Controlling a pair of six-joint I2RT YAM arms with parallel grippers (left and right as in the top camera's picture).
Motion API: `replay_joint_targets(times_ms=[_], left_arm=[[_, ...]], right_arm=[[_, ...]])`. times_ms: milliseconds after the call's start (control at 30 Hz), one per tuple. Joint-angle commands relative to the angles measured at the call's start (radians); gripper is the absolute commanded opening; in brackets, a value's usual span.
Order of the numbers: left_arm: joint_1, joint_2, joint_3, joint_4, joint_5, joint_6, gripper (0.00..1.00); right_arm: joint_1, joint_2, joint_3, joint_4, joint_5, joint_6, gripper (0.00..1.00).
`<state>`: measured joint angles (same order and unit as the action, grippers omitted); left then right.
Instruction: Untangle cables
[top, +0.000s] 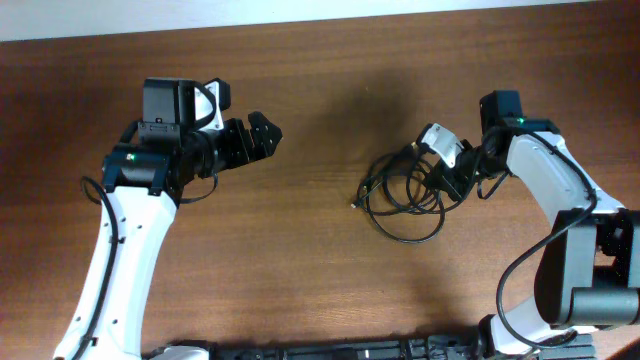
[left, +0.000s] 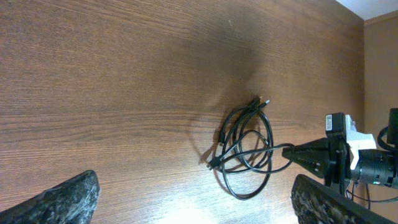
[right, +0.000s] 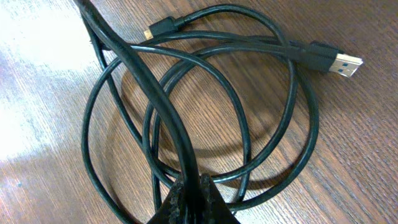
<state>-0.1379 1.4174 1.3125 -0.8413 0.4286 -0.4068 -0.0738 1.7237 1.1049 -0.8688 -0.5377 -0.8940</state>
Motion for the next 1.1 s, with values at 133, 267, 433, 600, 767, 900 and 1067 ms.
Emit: replay_joint_targets(times_ms=[133,267,433,600,767,900,1067], left_arm=[[0.005,-0.01,0.004,0.002,-0.007,0.019,0.99],[0.005,-0.01,0.004,0.002,-0.007,0.019,0.99],[0.005,-0.01,0.004,0.002,-0.007,0.019,0.99],[0.005,-0.01,0.004,0.002,-0.007,0.019,0.99],[0.005,-0.01,0.004,0.002,-0.007,0.019,0.99],[0.005,-0.01,0.004,0.002,-0.007,0.019,0.99],[0.005,-0.01,0.004,0.002,-0.007,0.019,0.99]], right_arm=[[0.008,-0.063,0.299,-0.134,-0.031,0.168,0.04],[0.008,-0.065,0.573,-0.167,-0.031,0.42,0.04],[0.008,-0.065,0.898,-0.167,-0.033,0.656,0.04],[0.009,-0.065,1.092,-0.167,-0.102,0.724,0.04],[0.009,-0.065,1.188,-0.132,-0.273,0.736,0.04],[0.009,-0.065,1.215,-0.08,-0.349,0.754,0.04],[0.009,-0.064,1.216,-0.104,-0.349,0.753,0.04]])
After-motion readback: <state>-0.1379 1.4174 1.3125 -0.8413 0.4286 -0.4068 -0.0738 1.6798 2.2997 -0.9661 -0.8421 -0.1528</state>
